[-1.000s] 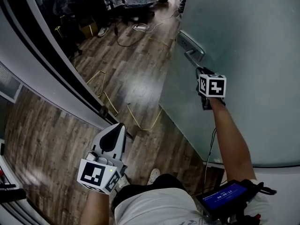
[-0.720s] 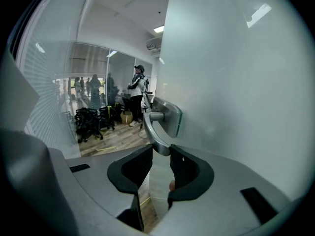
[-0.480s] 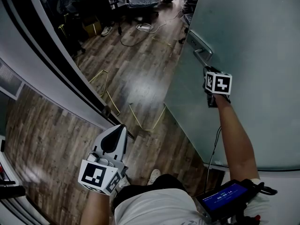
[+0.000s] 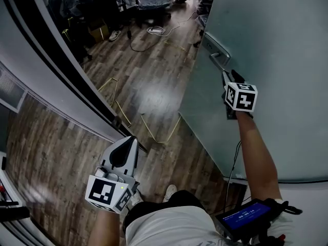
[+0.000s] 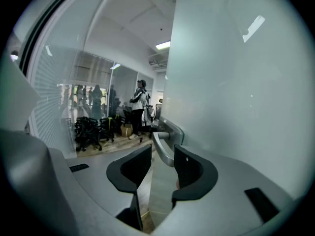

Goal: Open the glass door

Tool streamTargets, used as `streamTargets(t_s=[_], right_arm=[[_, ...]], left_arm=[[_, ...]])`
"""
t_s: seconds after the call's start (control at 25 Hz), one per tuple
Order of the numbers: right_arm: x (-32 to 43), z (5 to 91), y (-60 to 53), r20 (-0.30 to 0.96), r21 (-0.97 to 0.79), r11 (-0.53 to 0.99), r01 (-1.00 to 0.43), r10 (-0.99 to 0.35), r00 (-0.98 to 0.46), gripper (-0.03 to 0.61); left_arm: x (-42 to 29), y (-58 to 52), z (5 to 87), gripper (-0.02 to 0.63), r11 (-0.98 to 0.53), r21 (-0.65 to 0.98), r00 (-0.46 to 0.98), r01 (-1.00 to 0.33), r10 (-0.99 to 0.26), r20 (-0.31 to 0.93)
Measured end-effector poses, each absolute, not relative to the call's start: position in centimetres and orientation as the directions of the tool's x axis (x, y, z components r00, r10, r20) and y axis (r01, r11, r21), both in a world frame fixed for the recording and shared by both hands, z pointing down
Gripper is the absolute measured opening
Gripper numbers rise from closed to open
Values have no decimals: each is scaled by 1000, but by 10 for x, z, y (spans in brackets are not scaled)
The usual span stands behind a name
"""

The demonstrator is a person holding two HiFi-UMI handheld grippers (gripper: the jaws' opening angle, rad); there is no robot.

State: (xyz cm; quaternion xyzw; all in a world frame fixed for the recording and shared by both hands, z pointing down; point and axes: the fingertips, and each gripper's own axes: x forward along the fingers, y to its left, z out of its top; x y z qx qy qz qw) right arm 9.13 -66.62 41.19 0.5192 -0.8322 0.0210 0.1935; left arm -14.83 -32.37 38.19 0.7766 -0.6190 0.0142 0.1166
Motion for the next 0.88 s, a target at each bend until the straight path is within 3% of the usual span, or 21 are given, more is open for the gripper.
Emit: streamTargets(t_s=[0.4, 0.88], right_arm=[[72, 326, -558, 68, 151, 500, -853, -866, -496, 124], [88, 321, -470, -2, 78, 471, -878, -881, -473, 123]], left_arm=[[-143, -335, 381, -1, -281, 154, 302, -947, -943, 139], [-124, -346, 378, -1, -394, 114, 405, -912, -909, 102]])
